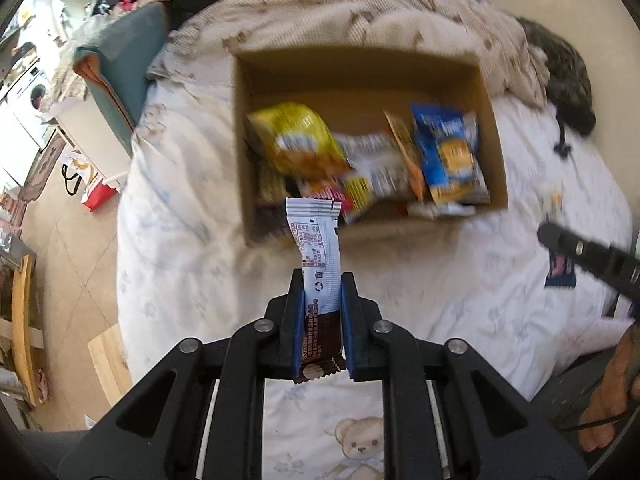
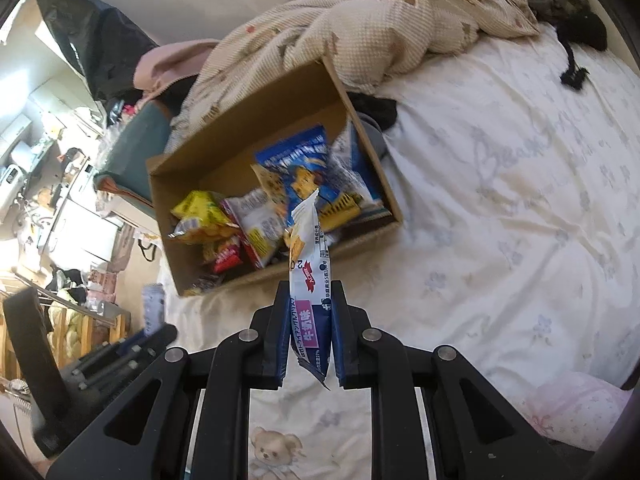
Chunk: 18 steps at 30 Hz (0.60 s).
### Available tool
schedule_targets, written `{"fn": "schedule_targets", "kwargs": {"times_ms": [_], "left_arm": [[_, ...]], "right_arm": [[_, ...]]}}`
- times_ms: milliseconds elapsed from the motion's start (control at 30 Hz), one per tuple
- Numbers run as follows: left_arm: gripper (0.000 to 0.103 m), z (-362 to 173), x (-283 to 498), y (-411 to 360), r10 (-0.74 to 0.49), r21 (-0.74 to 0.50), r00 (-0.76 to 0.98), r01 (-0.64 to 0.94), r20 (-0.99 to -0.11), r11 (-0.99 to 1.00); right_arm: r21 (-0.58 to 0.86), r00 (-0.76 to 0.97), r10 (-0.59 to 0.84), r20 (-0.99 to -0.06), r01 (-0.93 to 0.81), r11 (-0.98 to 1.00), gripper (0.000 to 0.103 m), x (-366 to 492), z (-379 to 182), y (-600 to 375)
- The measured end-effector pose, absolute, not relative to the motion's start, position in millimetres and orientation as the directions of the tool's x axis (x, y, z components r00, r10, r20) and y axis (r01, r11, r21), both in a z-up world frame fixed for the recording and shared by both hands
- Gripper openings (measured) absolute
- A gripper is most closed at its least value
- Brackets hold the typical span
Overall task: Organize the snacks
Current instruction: 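Carry both bars over the box with both tools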
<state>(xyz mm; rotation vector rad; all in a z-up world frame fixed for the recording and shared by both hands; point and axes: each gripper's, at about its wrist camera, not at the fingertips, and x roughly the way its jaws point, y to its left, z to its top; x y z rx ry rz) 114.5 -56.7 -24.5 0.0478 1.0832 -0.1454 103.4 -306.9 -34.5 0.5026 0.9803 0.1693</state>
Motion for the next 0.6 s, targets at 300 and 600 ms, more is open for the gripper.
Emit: {"fn": "schedule_targets", "kwargs": {"times_ms": [300, 600], "left_arm": [[0.013, -15.4, 155.1, -40.6, -0.110, -0.051, 0.508, 0.128, -0.854, 0.990], [0.013, -17.4, 194.9, -42.1, -0.116, -0.066, 0.517, 0.115, -0.848, 0.991]], "right_arm": [[0.504, 0.607, 0.373, -0.701, 0.053, 0.862, 0.019, 119.9, -22.7, -313.4], [0.502, 0.614, 0.364, -0.700, 0.061, 0.863, 0.019, 159.6, -22.0, -316.8]]}}
